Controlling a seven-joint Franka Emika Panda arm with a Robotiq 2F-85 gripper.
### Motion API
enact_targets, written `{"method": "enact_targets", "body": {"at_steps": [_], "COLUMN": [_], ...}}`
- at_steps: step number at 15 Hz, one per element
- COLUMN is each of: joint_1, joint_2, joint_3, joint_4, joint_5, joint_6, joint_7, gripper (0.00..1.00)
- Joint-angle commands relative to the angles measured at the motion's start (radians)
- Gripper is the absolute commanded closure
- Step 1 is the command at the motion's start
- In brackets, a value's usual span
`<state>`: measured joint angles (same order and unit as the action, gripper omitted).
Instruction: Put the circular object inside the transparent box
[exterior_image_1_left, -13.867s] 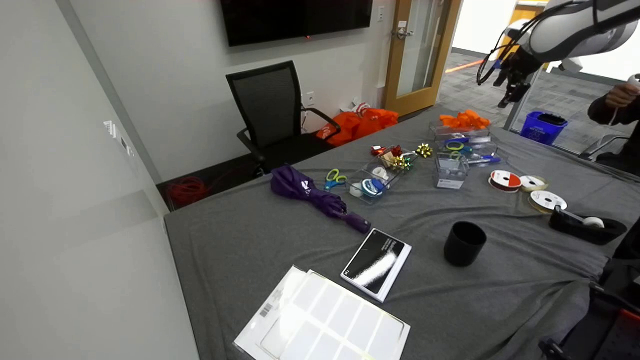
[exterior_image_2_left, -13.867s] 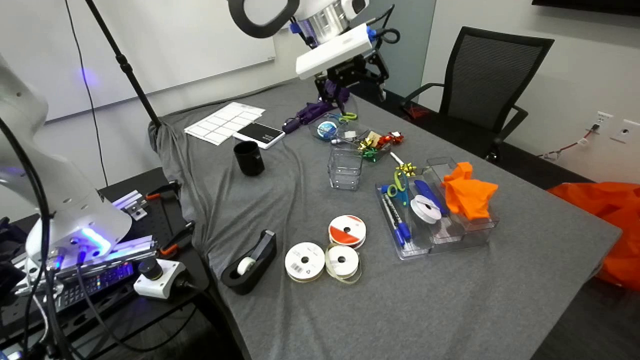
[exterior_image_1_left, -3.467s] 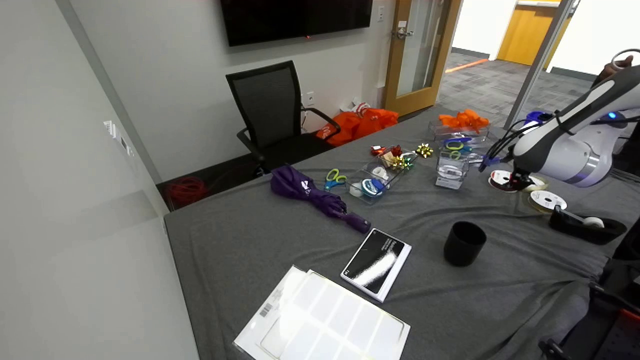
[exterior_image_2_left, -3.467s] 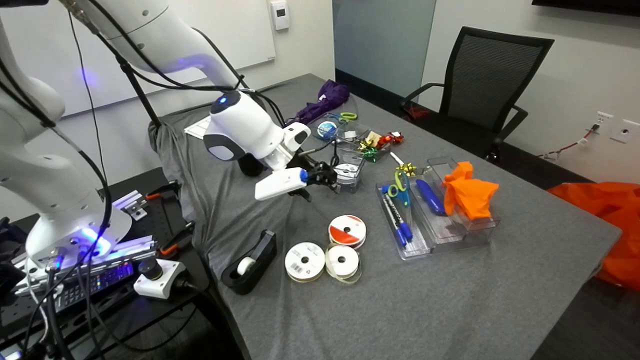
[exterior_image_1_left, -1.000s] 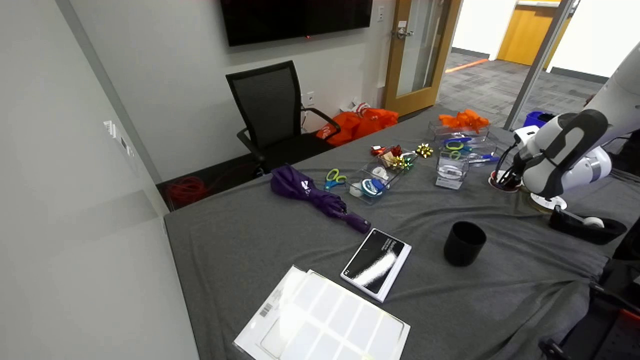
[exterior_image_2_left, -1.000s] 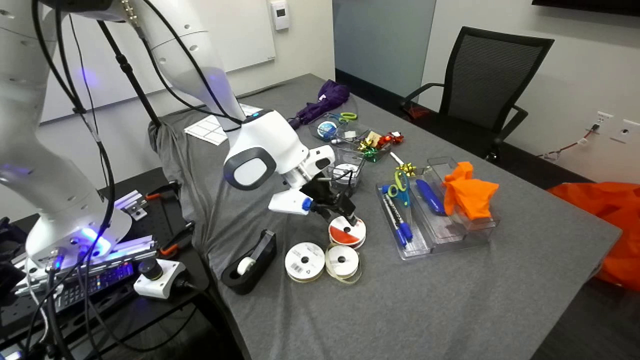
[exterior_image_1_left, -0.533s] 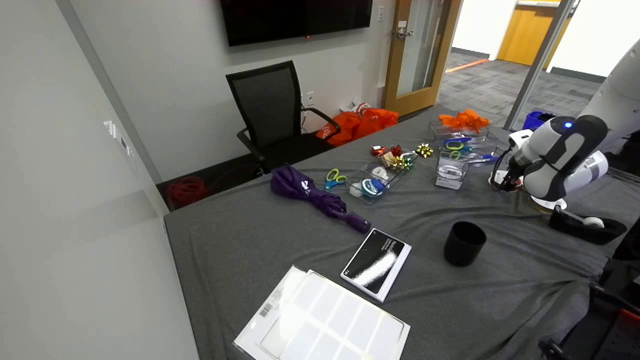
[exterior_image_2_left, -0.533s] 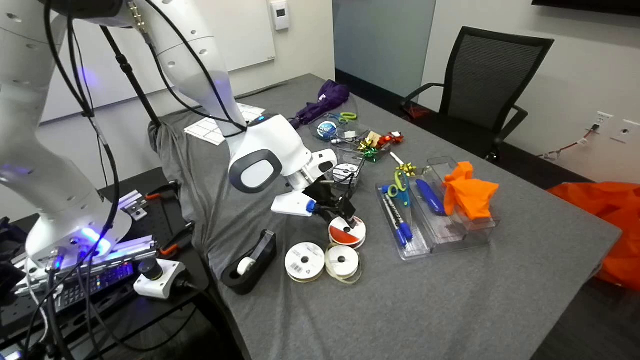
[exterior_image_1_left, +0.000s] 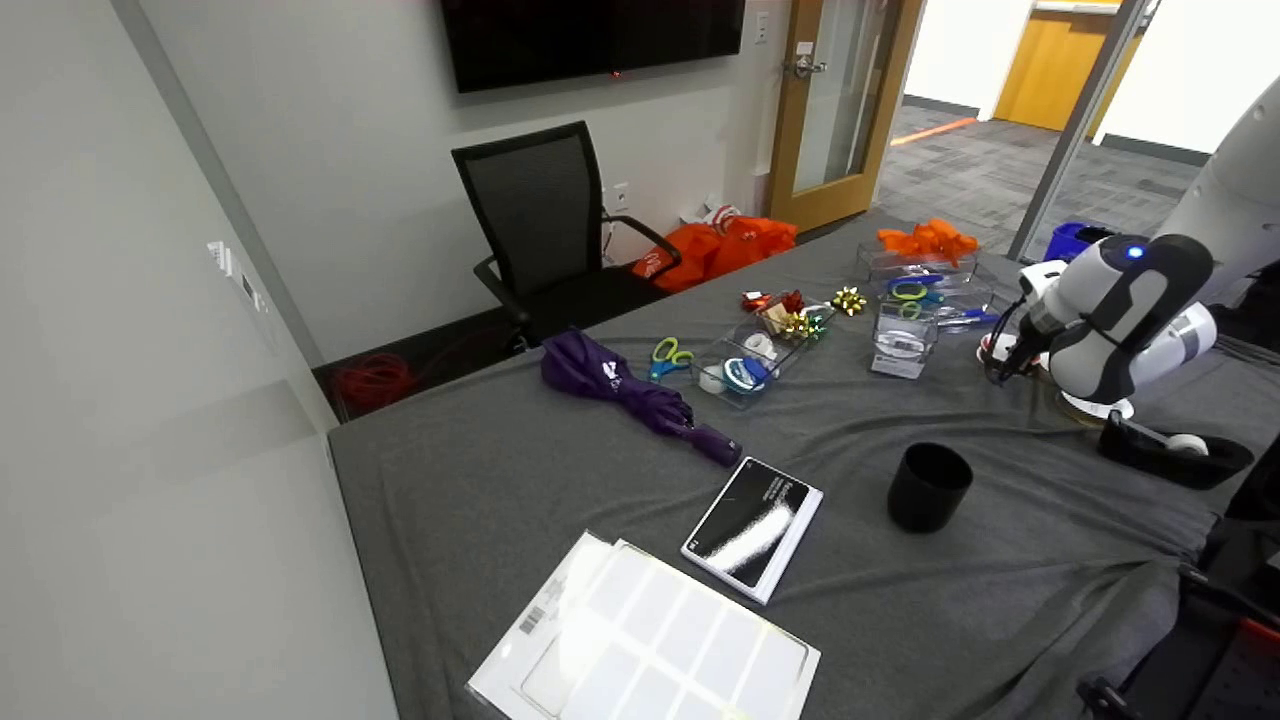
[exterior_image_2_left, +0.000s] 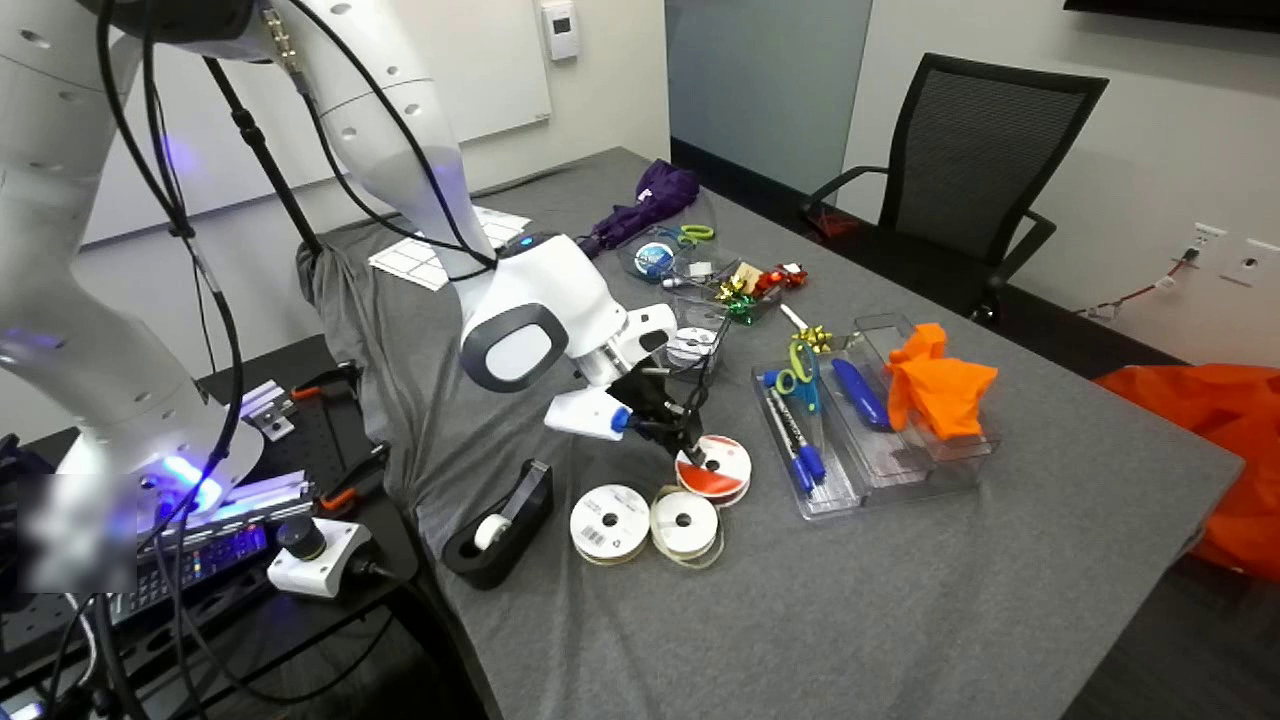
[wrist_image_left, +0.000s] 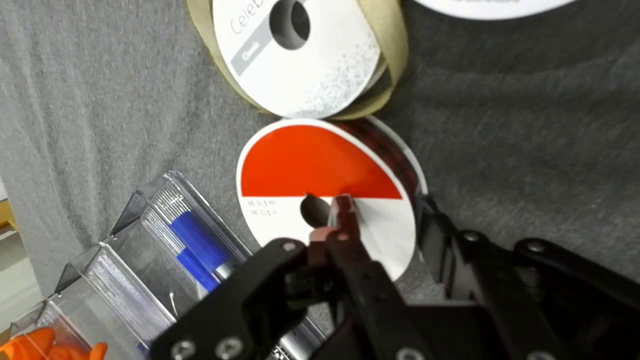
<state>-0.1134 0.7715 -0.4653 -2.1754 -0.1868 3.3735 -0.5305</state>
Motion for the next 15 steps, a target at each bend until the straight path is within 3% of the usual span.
{"method": "enact_targets", "body": {"at_steps": [1, 4, 11, 15], "joint_1": [-0.002, 0.001, 0.034, 0.015], "joint_2": [0.021, 0.009, -0.058, -0.135], "joint_3": [-0.014, -0.017, -0.048, -0.023], "joint_4": [0.024, 0.021, -0.037, -0.094], "joint_5": [-0.035, -0.037, -0.043, -0.077], "joint_6": [-0.005, -0.006, -0.017, -0.024], "joint_7": [0.041, 0.047, 0.042, 0.034], "gripper": [0.95, 1.00, 0.99, 0.99]}}
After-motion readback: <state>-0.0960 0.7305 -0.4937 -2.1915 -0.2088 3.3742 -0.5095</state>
